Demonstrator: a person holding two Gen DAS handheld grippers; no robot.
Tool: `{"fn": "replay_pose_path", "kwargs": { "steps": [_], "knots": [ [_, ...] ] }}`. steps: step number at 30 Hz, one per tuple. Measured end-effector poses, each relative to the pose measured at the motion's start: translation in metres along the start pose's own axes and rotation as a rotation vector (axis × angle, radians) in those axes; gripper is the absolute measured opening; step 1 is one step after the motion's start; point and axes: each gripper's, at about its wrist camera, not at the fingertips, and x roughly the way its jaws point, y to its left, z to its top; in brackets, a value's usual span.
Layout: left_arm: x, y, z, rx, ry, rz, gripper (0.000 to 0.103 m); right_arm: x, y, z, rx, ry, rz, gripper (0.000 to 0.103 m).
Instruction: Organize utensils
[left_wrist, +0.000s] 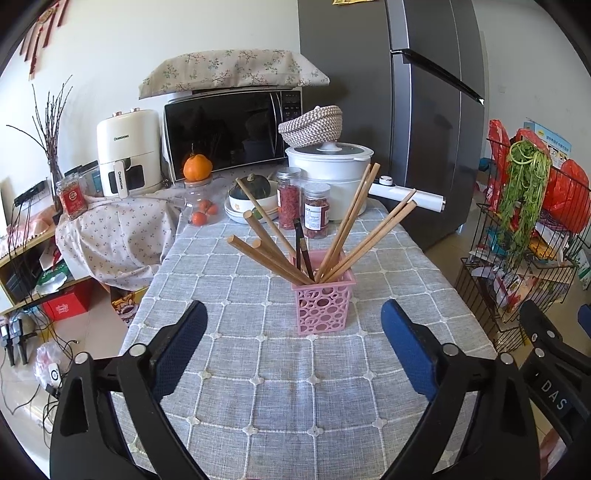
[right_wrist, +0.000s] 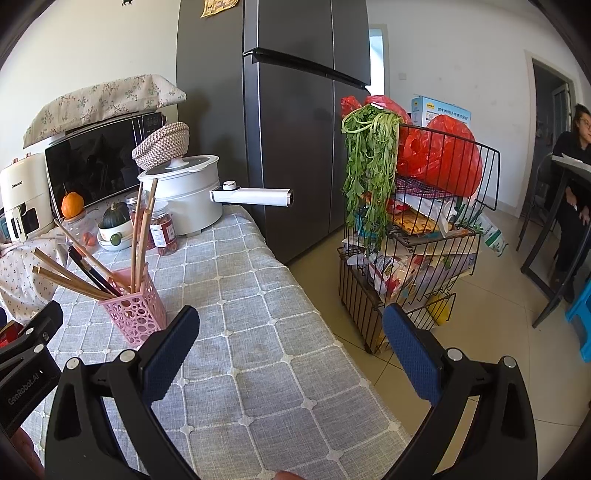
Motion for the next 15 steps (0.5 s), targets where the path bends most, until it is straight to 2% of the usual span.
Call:
{"fn": "replay_pose_path", "kwargs": {
  "steps": [15],
  "knots": [
    [0.0003,-0.0065,0.0014,0.020,0.005,-0.018,0.086,0.0018,-0.0018,0.0002,0.001,0.006,0.004,0.097]
  ]
}}
